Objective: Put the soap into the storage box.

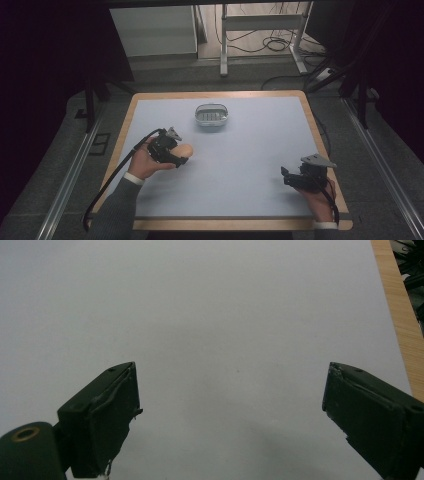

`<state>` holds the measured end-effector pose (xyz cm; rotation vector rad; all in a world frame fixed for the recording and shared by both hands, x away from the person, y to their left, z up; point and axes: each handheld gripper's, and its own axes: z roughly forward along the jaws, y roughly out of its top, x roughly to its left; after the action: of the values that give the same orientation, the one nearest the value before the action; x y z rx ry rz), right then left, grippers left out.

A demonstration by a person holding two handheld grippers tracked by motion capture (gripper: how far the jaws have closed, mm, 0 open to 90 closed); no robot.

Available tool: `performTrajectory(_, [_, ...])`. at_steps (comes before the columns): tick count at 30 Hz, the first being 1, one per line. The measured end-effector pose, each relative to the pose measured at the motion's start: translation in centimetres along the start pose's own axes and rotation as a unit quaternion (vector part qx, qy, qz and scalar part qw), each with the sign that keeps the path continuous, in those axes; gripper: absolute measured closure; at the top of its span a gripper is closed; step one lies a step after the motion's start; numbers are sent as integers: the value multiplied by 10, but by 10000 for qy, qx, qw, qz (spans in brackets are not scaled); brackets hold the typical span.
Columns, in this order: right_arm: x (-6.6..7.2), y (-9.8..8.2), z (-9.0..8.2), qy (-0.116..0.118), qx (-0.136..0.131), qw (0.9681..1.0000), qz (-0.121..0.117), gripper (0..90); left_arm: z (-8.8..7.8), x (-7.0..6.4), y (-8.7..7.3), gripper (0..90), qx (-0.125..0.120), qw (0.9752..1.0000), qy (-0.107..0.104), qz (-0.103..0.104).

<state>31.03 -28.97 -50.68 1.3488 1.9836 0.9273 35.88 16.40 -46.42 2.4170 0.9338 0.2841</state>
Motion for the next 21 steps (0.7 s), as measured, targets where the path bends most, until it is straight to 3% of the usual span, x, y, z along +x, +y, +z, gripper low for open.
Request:
performTrajectory(2, [0,0,0,3,-2,10000,2,81,1,2,1,319,18,10000,13,-1])
performTrajectory(4, [0,0,0,2,3,10000,-3,81,2,4,2,319,-11,9999,-112,-26])
performTrajectory(21, [0,-1,2,10,61,10000,-21,81,6,10,11,319,0,9999,-110,-78])
